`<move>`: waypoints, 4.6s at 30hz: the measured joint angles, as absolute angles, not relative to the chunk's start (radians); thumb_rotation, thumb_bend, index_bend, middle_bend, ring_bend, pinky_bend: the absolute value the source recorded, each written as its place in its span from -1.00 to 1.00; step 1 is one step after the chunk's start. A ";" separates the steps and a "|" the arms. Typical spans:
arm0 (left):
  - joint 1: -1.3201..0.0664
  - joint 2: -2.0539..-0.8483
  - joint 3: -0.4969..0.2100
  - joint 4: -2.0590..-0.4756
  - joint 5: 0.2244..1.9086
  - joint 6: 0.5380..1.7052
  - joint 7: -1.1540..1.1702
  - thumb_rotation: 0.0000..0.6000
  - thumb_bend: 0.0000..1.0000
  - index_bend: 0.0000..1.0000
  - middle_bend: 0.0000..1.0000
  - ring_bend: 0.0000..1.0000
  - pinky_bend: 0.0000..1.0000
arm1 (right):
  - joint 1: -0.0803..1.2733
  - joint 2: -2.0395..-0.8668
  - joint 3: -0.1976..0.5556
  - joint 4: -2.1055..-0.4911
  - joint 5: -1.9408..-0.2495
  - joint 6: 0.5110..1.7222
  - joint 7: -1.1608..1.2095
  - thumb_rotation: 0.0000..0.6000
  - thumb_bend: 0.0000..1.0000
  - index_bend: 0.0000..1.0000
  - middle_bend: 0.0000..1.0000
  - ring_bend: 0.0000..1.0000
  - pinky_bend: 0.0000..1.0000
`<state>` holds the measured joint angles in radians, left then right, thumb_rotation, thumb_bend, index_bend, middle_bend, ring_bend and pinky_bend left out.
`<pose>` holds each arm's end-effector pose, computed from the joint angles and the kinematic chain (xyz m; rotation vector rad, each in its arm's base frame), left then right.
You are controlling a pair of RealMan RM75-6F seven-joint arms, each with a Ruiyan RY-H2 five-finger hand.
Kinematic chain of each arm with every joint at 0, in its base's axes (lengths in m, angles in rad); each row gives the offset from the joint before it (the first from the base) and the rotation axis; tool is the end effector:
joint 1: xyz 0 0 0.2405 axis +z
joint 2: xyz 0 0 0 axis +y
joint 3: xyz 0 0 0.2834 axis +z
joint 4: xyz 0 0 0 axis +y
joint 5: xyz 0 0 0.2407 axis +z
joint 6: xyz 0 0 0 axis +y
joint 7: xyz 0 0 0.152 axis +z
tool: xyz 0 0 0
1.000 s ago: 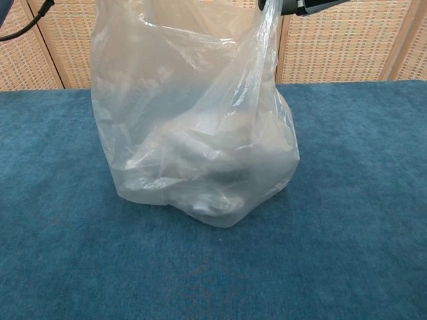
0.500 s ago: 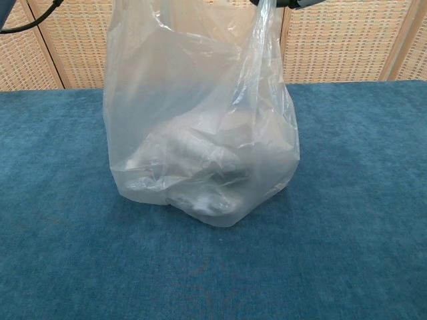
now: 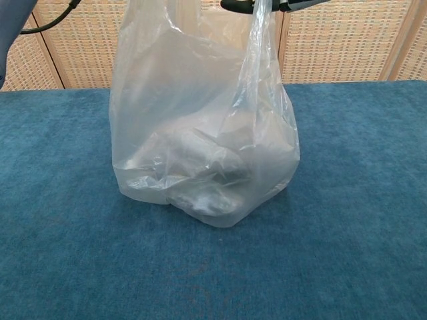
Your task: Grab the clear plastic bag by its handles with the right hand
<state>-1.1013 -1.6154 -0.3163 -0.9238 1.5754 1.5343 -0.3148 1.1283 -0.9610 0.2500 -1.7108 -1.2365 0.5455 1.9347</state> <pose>-0.0087 0.4717 0.0815 -1.5798 -0.1756 -1.9583 -0.0258 -0.4371 0.1086 -0.8194 2.4740 -1.3415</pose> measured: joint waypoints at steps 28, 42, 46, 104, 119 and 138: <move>-1.212 -1.667 -0.364 -0.948 1.549 1.427 -0.215 1.00 -0.92 -1.00 -1.00 -1.00 -0.85 | 1.006 -1.041 0.440 -1.701 -1.234 0.432 1.839 1.00 -1.00 -0.12 -0.04 -0.38 -0.49; -1.226 -1.677 -0.373 -0.927 1.521 1.395 -0.209 1.00 -0.92 -1.00 -1.00 -1.00 -0.85 | 0.959 -1.077 0.517 -1.712 -1.261 0.389 1.829 1.00 -1.00 -0.12 -0.04 -0.39 -0.49; -1.228 -1.682 -0.373 -0.927 1.518 1.393 -0.209 1.00 -0.92 -1.00 -1.00 -1.00 -0.85 | 0.956 -1.090 0.526 -1.710 -1.258 0.379 1.817 1.00 -1.00 -0.12 -0.04 -0.40 -0.49; -1.221 -1.715 -0.364 -0.883 1.495 1.379 -0.237 1.00 -0.92 -1.00 -1.00 -1.00 -0.85 | 0.824 -1.262 0.813 -1.690 -1.131 0.144 1.608 1.00 -0.76 -0.21 0.01 -0.14 -0.44; -1.220 -1.709 -0.368 -0.884 1.487 1.374 -0.236 1.00 -0.92 -1.00 -1.00 -1.00 -0.85 | 0.757 -1.337 0.955 -1.664 -1.019 -0.027 1.393 1.00 1.00 0.06 0.38 0.33 -0.02; -1.185 -1.611 -0.334 -0.978 1.483 1.298 -0.257 0.78 -1.00 -1.00 -1.00 -1.00 -0.93 | 0.725 -1.383 1.049 -1.582 -0.795 -0.210 1.089 1.00 1.00 0.15 0.52 0.47 0.28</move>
<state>-1.1854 -1.6110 -0.3339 -0.9778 1.4834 1.2978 -0.2571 0.7245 -1.3825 1.0488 -1.5818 -0.7945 -0.2100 1.0890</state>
